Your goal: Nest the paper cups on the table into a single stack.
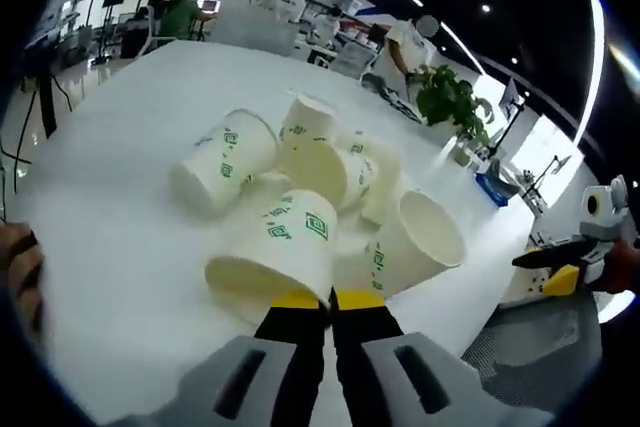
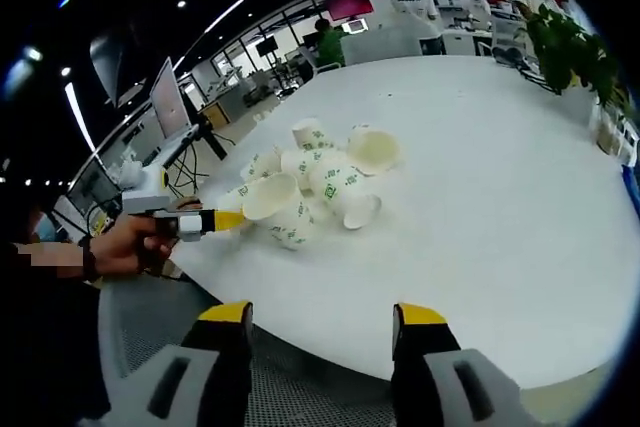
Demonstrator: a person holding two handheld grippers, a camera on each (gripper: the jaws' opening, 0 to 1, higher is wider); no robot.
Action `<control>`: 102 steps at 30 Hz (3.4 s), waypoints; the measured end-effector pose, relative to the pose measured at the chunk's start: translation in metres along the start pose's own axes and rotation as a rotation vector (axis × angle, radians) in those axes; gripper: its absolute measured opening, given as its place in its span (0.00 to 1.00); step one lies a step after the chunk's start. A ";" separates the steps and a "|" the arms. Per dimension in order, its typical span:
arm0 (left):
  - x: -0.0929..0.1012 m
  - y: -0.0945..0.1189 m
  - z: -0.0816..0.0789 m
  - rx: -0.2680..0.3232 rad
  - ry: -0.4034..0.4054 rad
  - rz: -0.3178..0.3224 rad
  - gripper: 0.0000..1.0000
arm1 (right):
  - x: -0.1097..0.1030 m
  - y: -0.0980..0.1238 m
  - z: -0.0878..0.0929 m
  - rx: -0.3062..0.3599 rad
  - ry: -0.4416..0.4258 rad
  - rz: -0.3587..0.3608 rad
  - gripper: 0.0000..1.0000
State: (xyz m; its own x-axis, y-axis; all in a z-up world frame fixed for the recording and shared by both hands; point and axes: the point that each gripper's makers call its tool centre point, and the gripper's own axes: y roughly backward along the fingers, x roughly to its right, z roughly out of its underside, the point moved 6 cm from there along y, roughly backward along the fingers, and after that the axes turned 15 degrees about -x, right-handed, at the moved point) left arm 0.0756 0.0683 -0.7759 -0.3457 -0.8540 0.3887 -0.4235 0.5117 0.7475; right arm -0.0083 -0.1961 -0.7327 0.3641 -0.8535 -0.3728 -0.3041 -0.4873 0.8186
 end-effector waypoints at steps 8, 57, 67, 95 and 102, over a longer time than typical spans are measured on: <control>-0.001 0.020 -0.005 -0.015 -0.119 -0.054 0.00 | -0.003 -0.003 0.003 -0.013 0.011 -0.003 0.55; 0.058 0.077 -0.081 -0.574 -1.344 -0.143 0.00 | -0.006 0.001 -0.001 0.048 0.074 0.007 0.61; 0.071 0.071 -0.087 -0.666 -1.496 -0.146 0.00 | -0.015 0.005 0.000 0.048 0.084 -0.002 0.61; 0.108 0.027 -0.073 -0.851 -1.886 -0.203 0.00 | -0.008 0.005 -0.003 0.067 0.094 -0.015 0.62; 0.114 0.020 -0.066 -0.897 -1.941 -0.208 0.00 | -0.017 0.007 -0.003 0.071 0.140 -0.024 0.70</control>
State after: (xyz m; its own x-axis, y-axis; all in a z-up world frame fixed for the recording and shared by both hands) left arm 0.0829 -0.0244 -0.6809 -0.8033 0.5697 -0.1738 -0.3534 -0.2209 0.9090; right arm -0.0138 -0.1847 -0.7196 0.4895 -0.8098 -0.3235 -0.3535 -0.5234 0.7753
